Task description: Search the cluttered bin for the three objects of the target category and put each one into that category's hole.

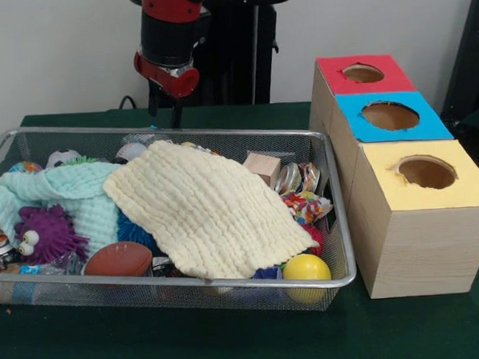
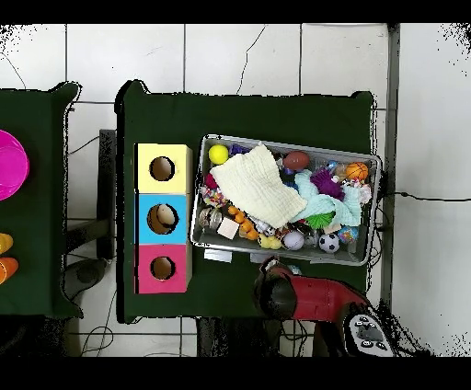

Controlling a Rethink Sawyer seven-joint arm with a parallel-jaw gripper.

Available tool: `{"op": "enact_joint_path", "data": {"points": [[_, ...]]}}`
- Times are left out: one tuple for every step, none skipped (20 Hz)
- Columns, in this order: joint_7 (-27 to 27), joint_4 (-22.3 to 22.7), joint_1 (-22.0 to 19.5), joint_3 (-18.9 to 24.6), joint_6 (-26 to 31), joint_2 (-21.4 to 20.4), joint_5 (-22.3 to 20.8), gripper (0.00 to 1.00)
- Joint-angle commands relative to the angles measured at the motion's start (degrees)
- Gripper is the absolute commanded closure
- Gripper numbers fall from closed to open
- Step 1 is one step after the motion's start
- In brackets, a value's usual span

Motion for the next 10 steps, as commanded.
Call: {"op": "enact_joint_path", "data": {"points": [[3.85,-2.98,2.40,0.82,-5.22,3.34,-0.78,0.00],[4.18,-2.95,2.58,0.58,-5.14,3.72,-0.45,0.00],[4.03,-3.20,2.85,0.15,-5.33,4.22,-0.68,0.00],[3.59,-3.43,3.03,-0.17,-5.37,4.52,-1.10,0.00],[2.74,-3.36,2.90,-0.17,-5.39,4.77,-1.85,0.00],[2.45,-3.22,3.06,-0.46,-5.53,5.02,-2.22,0.00],[0.36,-2.92,2.01,0.68,-4.49,4.89,-3.60,0.00],[-1.77,-3.16,1.11,1.78,-4.68,5.01,-5.47,0.00],[-3.97,-3.11,-0.38,3.52,-4.52,5.10,-7.42,0.00],[-6.17,-3.06,-1.87,5.26,-4.37,5.18,-9.37,0.00]]}}
